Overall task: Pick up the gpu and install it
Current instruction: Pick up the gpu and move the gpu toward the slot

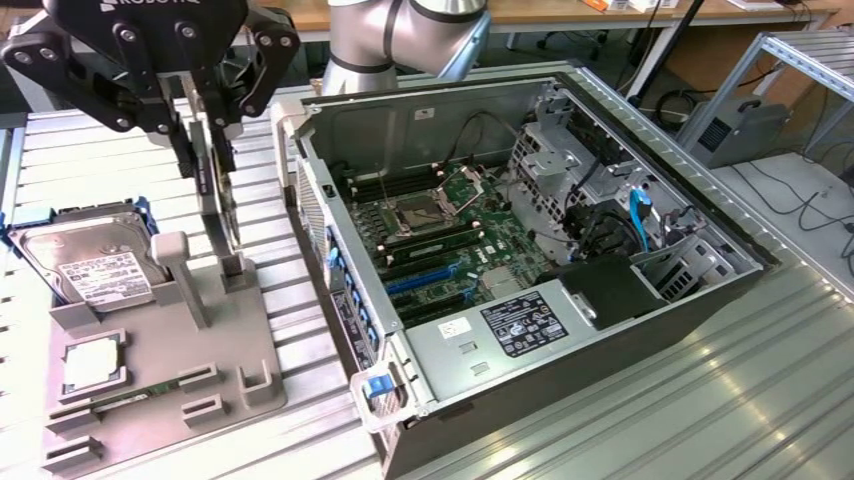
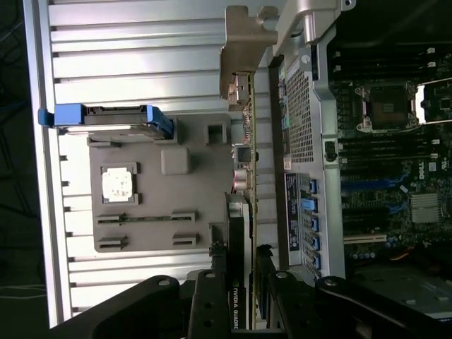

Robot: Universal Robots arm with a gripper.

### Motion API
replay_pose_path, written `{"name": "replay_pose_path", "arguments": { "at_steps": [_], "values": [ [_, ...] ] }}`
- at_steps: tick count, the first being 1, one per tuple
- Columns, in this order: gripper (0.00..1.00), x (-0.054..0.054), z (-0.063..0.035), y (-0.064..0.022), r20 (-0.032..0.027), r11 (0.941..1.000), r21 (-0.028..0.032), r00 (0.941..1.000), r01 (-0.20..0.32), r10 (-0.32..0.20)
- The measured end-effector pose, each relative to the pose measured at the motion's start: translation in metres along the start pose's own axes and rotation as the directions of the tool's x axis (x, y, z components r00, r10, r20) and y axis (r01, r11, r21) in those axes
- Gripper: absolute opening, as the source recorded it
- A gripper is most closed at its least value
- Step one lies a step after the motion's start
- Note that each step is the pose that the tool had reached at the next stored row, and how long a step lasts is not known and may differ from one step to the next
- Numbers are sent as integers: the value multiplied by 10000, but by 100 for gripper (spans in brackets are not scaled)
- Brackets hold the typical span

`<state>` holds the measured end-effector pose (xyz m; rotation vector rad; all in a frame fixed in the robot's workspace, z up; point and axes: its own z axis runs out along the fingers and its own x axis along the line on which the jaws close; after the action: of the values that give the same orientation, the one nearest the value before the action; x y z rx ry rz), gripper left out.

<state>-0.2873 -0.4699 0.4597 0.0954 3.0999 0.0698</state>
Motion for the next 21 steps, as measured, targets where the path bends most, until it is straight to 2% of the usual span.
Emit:
{"name": "replay_pose_path", "arguments": {
  "at_steps": [3,6,9,14,21],
  "values": [
    [27,-95,4,7,-1,10000,0,10000,8,-8],
    [27,-250,11,23,-1,10000,-2,10000,34,-34],
    [27,-353,15,33,-3,10000,-2,10000,57,-57],
    [27,-629,27,58,-6,9999,-5,9999,116,-116],
    [27,-892,38,81,-10,9999,-7,9999,166,-166]
  ]
}}
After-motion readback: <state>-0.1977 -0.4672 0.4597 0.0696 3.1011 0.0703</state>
